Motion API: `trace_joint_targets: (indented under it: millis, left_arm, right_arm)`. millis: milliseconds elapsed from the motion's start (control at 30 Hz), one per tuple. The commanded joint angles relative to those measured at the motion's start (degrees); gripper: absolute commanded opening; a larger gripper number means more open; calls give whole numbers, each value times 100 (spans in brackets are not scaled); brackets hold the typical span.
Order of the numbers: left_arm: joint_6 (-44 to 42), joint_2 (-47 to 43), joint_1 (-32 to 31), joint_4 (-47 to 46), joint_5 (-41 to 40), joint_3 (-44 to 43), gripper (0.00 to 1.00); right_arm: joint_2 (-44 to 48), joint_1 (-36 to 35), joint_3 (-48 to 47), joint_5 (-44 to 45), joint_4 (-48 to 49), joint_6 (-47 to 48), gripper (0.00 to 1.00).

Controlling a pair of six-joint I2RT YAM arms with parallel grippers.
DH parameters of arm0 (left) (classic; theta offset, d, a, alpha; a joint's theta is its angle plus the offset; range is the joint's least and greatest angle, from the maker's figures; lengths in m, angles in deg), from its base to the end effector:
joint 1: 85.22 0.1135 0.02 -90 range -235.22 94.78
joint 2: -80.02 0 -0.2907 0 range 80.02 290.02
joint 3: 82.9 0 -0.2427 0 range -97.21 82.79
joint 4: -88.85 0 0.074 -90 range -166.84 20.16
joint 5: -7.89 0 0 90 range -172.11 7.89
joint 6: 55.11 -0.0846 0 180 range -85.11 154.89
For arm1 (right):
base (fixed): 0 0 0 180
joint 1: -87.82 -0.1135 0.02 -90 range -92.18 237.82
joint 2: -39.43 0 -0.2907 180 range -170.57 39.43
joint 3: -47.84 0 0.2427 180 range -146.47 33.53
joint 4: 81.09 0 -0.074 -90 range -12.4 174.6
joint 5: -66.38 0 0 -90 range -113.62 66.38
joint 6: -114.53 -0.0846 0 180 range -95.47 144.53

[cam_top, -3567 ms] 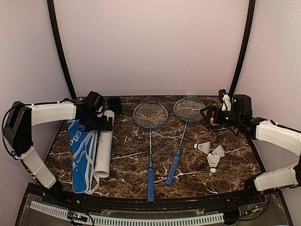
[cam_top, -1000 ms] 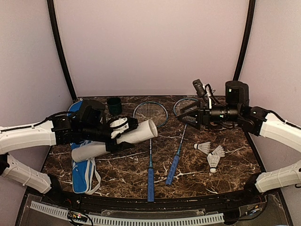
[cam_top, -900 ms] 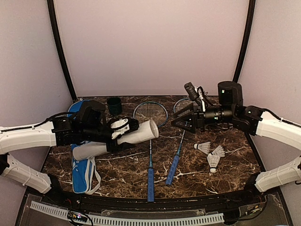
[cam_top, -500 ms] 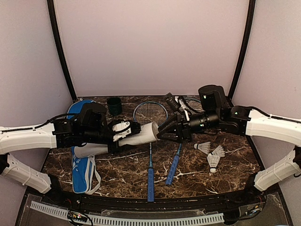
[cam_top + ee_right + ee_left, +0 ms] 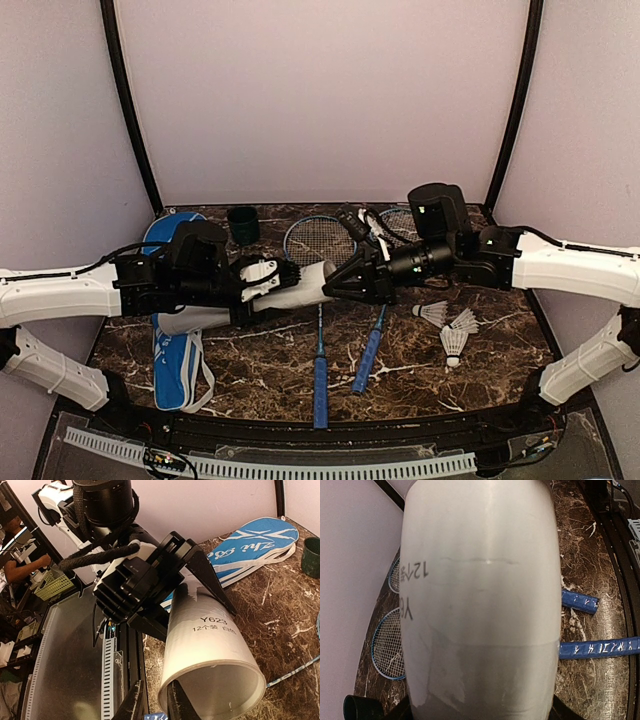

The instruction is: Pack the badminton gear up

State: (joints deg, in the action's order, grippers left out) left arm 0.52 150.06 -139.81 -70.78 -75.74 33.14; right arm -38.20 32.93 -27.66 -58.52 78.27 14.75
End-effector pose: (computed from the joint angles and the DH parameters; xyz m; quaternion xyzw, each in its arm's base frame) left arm 0.1683 -0.2529 0.2906 0.6156 0.5851 -0.1388 0.5093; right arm 0.1516 0.2998 0.3329 -0.4580 0.6700 0.4935 0.3127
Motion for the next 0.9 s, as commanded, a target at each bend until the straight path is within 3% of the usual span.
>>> trace_joint_targets:
  millis: [0,200,867]
  left_arm:
    - [-79,-164,-51,-236,-22,69,39]
    - [-100,-193,-61,-256,-62,87,38]
    - [-129,-395,-61,-230,-466,527,31]
  right_arm:
    - [-33,-74,-161,85,223,2,17]
    - [-1,-74,-156,208,130,46,0]
    - [1047,405,402,-52,23,-114,0]
